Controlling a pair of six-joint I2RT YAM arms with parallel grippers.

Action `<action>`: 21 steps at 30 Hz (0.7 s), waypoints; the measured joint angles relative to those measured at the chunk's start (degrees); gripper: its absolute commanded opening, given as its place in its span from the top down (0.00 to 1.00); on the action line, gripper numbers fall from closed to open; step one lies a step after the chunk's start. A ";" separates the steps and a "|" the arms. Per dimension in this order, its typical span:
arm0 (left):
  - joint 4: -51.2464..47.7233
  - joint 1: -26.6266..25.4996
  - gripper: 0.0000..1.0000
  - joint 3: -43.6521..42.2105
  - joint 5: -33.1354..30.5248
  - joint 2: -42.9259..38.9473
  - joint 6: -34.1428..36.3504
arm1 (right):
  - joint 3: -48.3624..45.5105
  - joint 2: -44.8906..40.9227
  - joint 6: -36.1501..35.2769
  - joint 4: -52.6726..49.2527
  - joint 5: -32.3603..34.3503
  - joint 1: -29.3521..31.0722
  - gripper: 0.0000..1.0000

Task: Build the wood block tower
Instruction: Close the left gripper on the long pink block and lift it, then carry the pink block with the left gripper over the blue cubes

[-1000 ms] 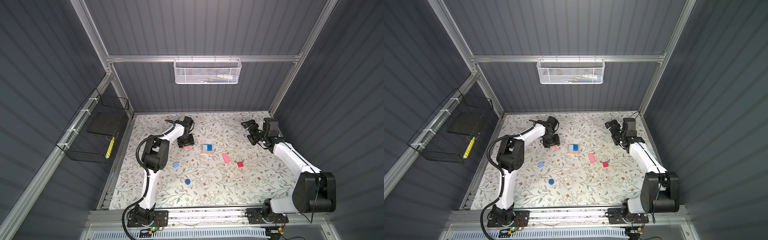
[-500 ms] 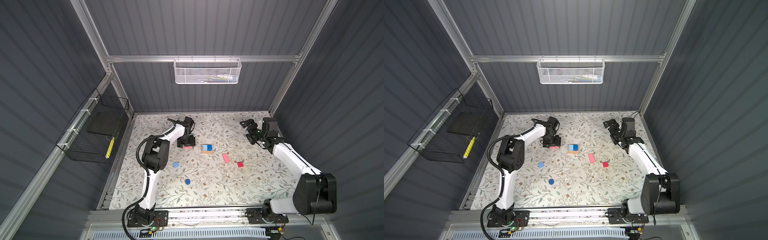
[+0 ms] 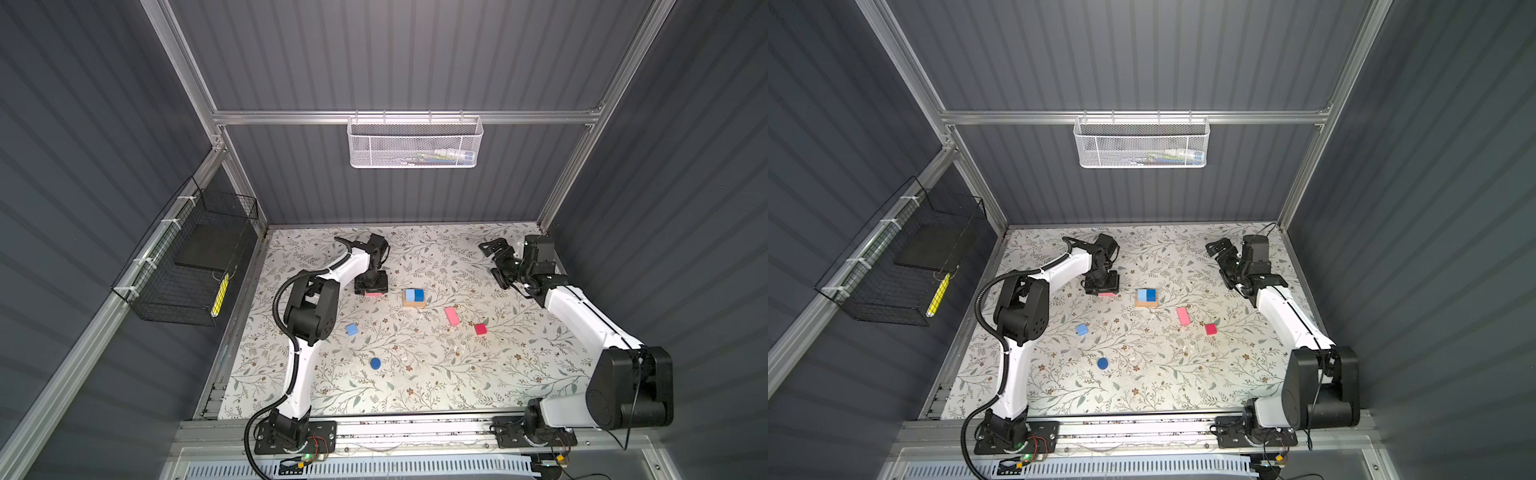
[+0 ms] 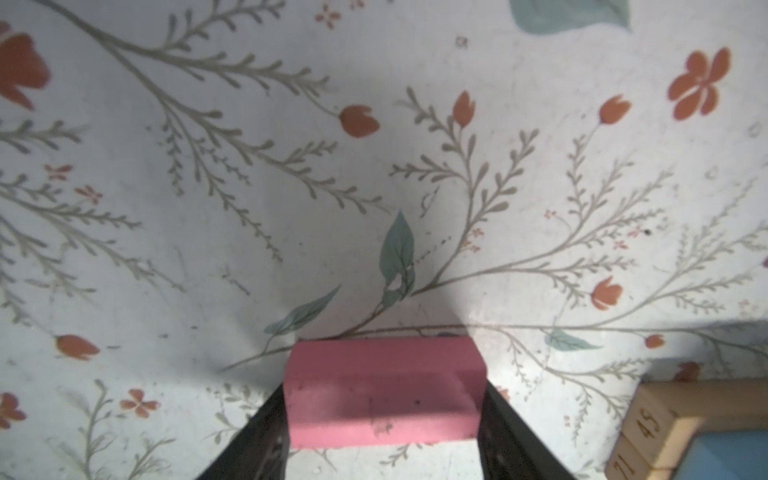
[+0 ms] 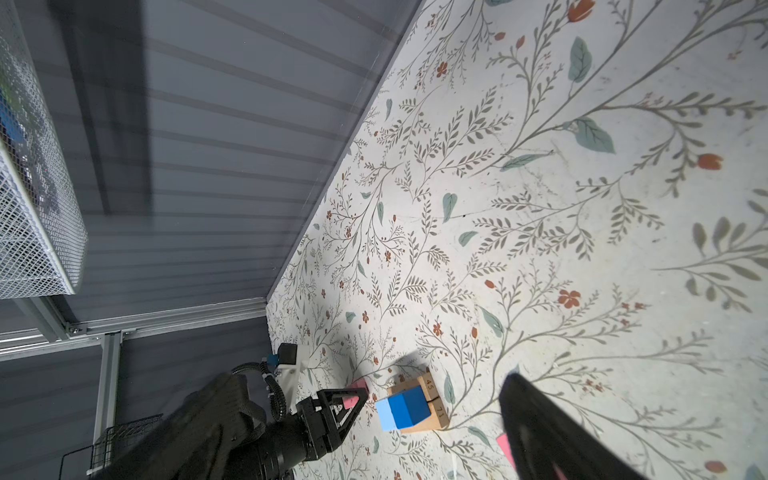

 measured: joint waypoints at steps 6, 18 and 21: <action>-0.55 -0.61 0.41 0.63 -1.18 0.31 -0.46 | 0.00 0.00 0.00 -0.02 0.00 0.00 0.01; -10.16 -3.04 0.49 11.23 -2.82 1.31 -1.92 | 0.00 0.02 -0.26 0.04 0.00 0.07 0.01; -13.03 -4.87 0.49 16.31 -3.02 1.31 -2.80 | 0.00 0.02 -0.28 0.07 0.00 0.28 0.01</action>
